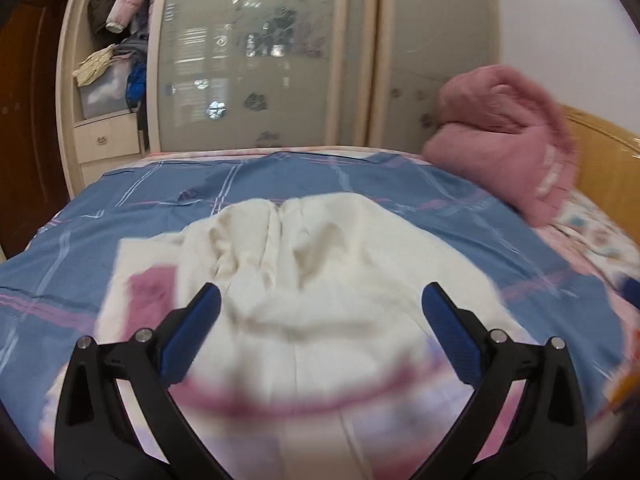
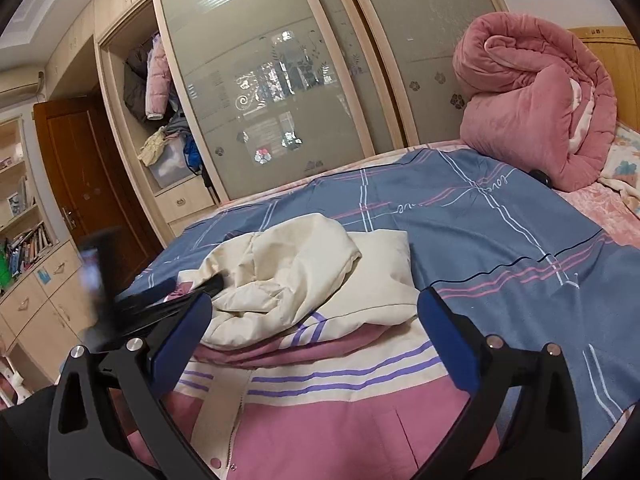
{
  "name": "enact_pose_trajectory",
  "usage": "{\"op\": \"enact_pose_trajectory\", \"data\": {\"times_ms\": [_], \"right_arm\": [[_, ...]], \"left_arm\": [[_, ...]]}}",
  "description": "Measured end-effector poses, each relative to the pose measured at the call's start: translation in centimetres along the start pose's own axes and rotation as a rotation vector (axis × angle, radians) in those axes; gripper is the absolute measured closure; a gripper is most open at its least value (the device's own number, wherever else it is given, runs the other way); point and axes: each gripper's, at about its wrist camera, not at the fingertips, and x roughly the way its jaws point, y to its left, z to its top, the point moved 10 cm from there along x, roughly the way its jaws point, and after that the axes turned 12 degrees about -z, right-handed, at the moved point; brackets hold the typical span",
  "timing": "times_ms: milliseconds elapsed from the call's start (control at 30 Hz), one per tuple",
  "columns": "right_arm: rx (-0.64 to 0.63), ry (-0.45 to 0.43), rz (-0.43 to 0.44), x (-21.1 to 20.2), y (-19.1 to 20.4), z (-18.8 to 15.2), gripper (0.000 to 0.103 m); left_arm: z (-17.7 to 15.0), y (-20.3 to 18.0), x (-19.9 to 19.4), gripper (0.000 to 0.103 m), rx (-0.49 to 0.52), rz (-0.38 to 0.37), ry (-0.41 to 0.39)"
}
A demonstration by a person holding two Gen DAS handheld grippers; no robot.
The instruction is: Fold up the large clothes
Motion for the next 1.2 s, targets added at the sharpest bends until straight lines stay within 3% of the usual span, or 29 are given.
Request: {"op": "enact_pose_trajectory", "data": {"times_ms": [200, 400, 500, 733, 1000, 1200], "right_arm": [[-0.035, -0.023, 0.034, -2.4, 0.9, -0.4, 0.001], [-0.095, -0.068, 0.009, -7.3, 1.6, -2.5, 0.001], [-0.112, -0.066, -0.012, -10.1, 1.8, -5.3, 0.001], [-0.111, 0.031, 0.002, -12.2, 1.5, -11.4, 0.001], [-0.12, 0.02, -0.014, -11.7, 1.4, -11.6, 0.001], [-0.119, 0.036, -0.001, -11.3, 1.6, -11.7, 0.001]], "left_arm": [[-3.9, -2.3, -13.7, 0.002, 0.119, 0.042, -0.055], [-7.4, -1.3, -21.8, 0.002, 0.05, 0.08, -0.139], [-8.7, -0.3, -23.4, 0.002, -0.013, 0.089, -0.165], [-10.1, 2.0, -23.6, 0.002, -0.049, 0.117, -0.128], [-9.7, 2.3, -23.6, 0.002, -0.064, 0.1, -0.142], [-10.5, 2.4, -23.1, 0.002, -0.059, 0.118, -0.105]]}}
